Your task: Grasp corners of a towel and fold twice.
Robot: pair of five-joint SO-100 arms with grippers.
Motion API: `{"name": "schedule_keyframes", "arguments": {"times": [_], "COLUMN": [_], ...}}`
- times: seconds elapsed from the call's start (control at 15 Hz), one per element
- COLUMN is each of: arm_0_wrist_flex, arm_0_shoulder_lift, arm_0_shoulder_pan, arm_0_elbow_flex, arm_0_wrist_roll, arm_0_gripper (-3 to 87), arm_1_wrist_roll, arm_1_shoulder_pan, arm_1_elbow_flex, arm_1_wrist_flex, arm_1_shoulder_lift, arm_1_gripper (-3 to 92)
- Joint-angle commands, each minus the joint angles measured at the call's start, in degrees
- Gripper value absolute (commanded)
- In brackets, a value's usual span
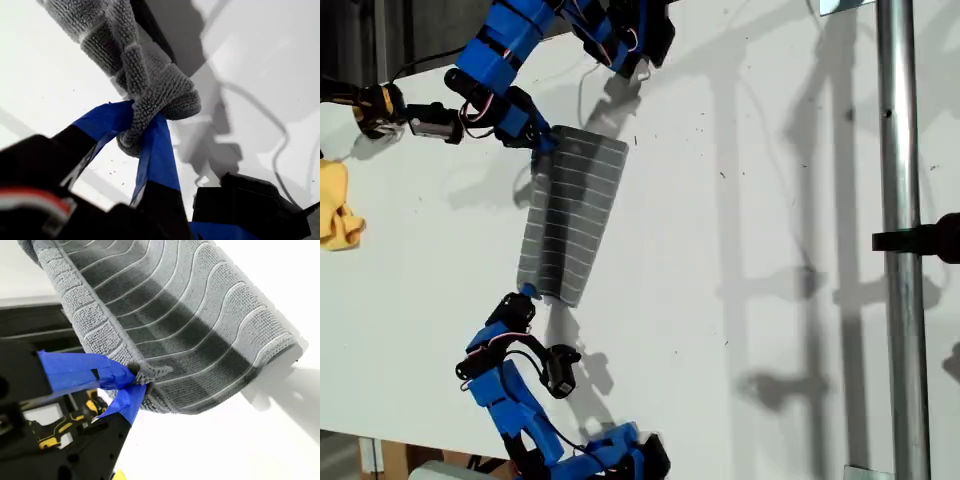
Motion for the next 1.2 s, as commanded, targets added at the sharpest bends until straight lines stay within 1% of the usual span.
{"name": "schedule_keyframes", "arguments": {"times": [0.0,0.2,0.33,0.6,0.8,0.93,1.0,1.13], "arm_0_wrist_flex": [0.4,1.6,3.0,5.2,7.6,8.3,9.5,13.7], "arm_0_shoulder_lift": [1.0,0.3,-1.1,-5.2,-8.2,-11.6,-13.9,-20.0], "arm_0_shoulder_pan": [-0.2,1.0,1.4,2.5,3.2,1.9,1.1,-0.8], "arm_0_elbow_flex": [0.0,3.0,4.4,4.4,4.6,4.0,2.0,-5.3], "arm_0_wrist_roll": [-0.3,-2.2,-3.0,-3.3,-5.5,-6.6,-6.8,-7.1], "arm_0_gripper": [-2.6,-2.6,-2.6,-2.6,-2.6,-2.6,-2.6,-2.4], "arm_1_wrist_roll": [1.9,7.9,11.1,14.1,16.1,17.1,17.4,17.5], "arm_1_shoulder_pan": [-4.7,-12.1,-15.6,-18.6,-20.7,-21.4,-21.5,-20.7], "arm_1_elbow_flex": [2.5,9.3,14.2,20.4,22.0,22.0,21.7,21.5], "arm_1_wrist_flex": [-0.4,-3.8,-6.1,-10.7,-13.8,-16.2,-17.1,-18.5], "arm_1_shoulder_lift": [2.8,2.1,1.1,-1.1,-5.5,-10.2,-12.5,-15.8], "arm_1_gripper": [-0.1,-0.1,-0.1,-0.1,-0.1,-0.1,-0.1,-0.1]}}
